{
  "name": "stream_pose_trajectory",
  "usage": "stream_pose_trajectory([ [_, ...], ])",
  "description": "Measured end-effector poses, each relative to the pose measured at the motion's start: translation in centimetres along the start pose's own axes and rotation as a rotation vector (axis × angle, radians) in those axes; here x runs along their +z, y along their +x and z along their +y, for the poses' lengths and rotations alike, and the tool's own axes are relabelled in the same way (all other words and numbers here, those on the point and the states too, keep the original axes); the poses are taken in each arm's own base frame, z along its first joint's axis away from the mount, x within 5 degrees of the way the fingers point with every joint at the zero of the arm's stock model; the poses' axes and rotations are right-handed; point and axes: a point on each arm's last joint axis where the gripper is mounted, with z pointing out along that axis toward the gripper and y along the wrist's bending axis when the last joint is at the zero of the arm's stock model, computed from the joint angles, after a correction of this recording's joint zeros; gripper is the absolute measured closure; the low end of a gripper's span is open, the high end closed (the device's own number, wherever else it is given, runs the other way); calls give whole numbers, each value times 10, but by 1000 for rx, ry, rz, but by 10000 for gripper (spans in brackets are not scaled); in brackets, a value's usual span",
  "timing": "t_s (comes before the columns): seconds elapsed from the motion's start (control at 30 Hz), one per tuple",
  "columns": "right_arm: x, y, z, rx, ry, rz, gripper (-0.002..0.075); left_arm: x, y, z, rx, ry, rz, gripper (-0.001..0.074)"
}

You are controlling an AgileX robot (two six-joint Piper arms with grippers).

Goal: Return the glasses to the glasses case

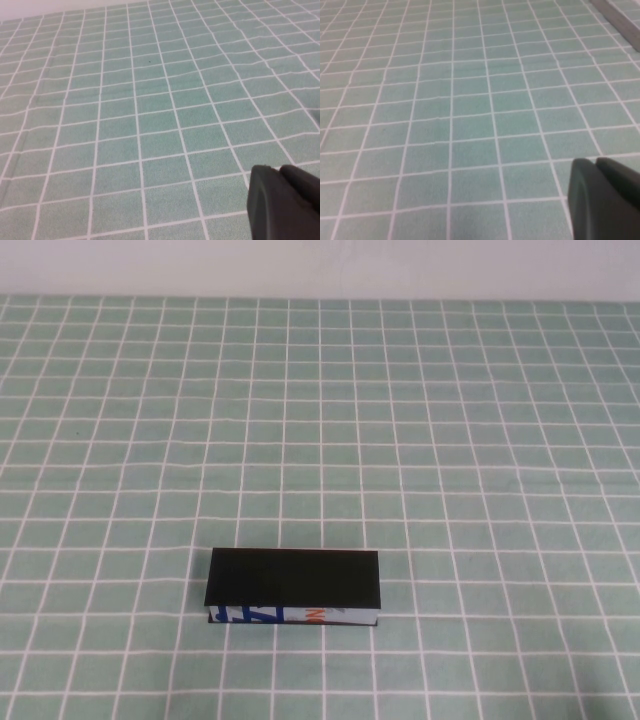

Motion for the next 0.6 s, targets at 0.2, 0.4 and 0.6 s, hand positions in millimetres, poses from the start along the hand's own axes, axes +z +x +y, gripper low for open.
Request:
stream_pose_trajectory([
  [0.2,0,0,0,9,-3,3,737,0,0,0,0,0,0,737],
  [0.4,0,0,1,16,-5,6,737,0,0,0,0,0,0,737],
  [0.6,0,0,1,22,-8,6,737,0,0,0,0,0,0,737],
])
